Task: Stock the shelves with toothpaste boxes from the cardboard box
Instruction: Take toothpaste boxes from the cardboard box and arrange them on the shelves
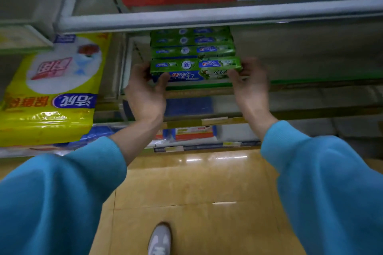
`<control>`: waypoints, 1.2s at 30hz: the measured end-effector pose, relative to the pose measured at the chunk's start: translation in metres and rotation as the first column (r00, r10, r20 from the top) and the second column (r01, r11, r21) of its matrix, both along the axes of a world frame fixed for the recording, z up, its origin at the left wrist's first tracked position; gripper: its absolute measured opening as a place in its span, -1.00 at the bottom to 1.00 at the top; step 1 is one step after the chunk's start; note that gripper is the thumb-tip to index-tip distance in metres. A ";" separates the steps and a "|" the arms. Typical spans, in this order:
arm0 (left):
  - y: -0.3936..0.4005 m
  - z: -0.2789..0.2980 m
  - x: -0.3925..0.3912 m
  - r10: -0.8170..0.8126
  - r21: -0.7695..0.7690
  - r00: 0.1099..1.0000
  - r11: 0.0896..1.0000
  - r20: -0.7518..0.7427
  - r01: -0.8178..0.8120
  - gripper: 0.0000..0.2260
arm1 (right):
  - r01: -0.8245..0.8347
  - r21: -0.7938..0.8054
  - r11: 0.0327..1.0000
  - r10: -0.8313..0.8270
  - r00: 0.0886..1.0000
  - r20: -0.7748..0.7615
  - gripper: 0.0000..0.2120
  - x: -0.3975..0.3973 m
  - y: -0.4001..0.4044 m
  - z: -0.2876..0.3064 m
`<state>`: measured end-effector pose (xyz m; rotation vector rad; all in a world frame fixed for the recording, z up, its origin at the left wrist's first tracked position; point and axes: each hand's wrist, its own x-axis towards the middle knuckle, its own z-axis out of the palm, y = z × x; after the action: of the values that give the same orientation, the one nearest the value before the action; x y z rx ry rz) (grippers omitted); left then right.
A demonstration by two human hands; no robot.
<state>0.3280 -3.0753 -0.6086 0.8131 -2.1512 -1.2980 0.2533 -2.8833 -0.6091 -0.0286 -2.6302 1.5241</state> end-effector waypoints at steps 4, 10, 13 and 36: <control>-0.002 -0.001 -0.015 0.017 -0.039 0.996 0.999 0.090 -0.013 -0.66 | 0.005 0.011 1.000 -0.005 0.998 0.069 -0.75 -0.012 -0.006 -0.004; -0.004 -0.002 -0.020 0.063 -0.069 0.988 0.996 0.138 -0.054 -0.64 | -0.006 -0.023 1.000 0.008 0.996 0.083 -0.71 -0.018 -0.009 -0.007; -0.002 -0.001 -0.022 0.075 -0.064 0.984 0.996 0.164 -0.065 -0.63 | -0.035 -0.033 0.999 0.038 0.997 0.074 -0.70 -0.017 -0.006 -0.009; 0.279 0.096 -0.006 -0.688 0.268 0.721 0.712 0.080 0.649 -0.90 | 0.203 -0.155 0.967 -0.181 0.973 0.143 -0.75 0.059 0.251 0.119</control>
<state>0.3221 -2.7966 -0.5122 0.1856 -2.6038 -1.9108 0.3124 -2.6325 -0.4905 -0.3958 -2.4928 1.7223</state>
